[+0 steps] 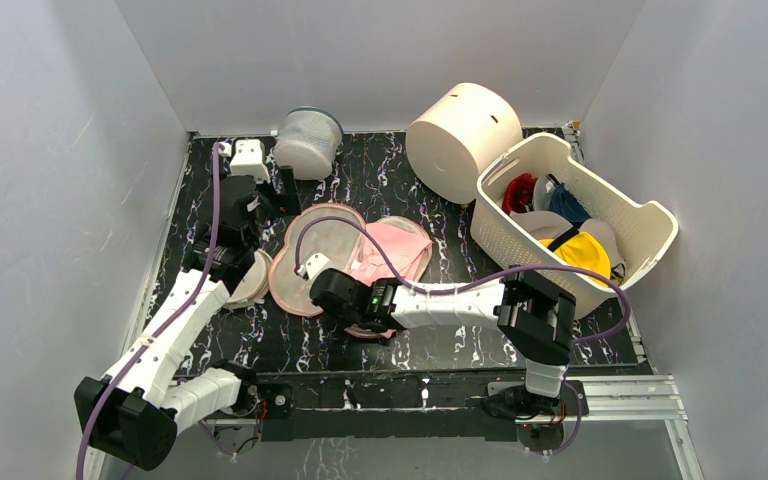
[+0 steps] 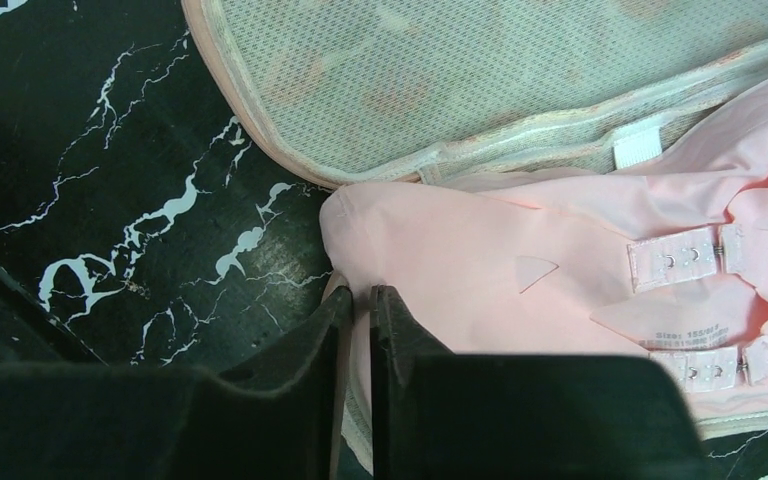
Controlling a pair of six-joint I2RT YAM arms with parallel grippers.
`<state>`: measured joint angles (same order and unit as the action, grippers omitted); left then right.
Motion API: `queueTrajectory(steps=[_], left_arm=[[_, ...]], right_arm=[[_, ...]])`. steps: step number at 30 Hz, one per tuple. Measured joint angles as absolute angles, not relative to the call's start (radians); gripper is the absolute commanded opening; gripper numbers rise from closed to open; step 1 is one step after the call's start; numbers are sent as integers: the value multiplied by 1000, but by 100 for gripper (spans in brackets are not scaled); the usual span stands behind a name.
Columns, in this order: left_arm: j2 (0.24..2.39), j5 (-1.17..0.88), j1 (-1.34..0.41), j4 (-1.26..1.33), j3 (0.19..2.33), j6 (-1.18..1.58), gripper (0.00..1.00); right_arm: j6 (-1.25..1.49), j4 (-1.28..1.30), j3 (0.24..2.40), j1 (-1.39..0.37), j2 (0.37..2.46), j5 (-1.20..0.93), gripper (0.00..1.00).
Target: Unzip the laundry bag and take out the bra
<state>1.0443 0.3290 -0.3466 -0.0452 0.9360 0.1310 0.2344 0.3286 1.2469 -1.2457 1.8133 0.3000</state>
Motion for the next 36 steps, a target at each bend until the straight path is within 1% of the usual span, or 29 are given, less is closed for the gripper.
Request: queueTrajectory(steps=[3,10,14,20,22,26,28,30,34,36], left_arm=[[1047,329,-347,-45,936,131,98],[1055,327,-347,-45,936,132,98],[1055,325,-347,-45,936,133,98],[1055,321,-347,-45,936,135,98],[1055,320,-347,-45,936,135,99],[1055,316,-347,-45,936,138,99],[1055,314,-347,-46,936,138,98],[1055,314,-347,-45,936,139,98],[1055,313,-347,-45,936,139,98],[1055,313,-347,-45,936,139,98]], right_arm=[[234,335,1247,-1246,1813,311,24],[230,342,1247,-1248,1814,342,38],[225,343,1247,-1254,1817,350,48],[212,345,1251,-1270,1843,373,49],[211,348,1256,-1271,1855,386,47],[211,356,1258,-1275,1860,417,40],[211,361,1263,-1275,1860,429,39],[212,364,1268,-1275,1861,439,39],[212,364,1270,-1275,1871,450,46],[212,364,1270,-1275,1880,452,46]])
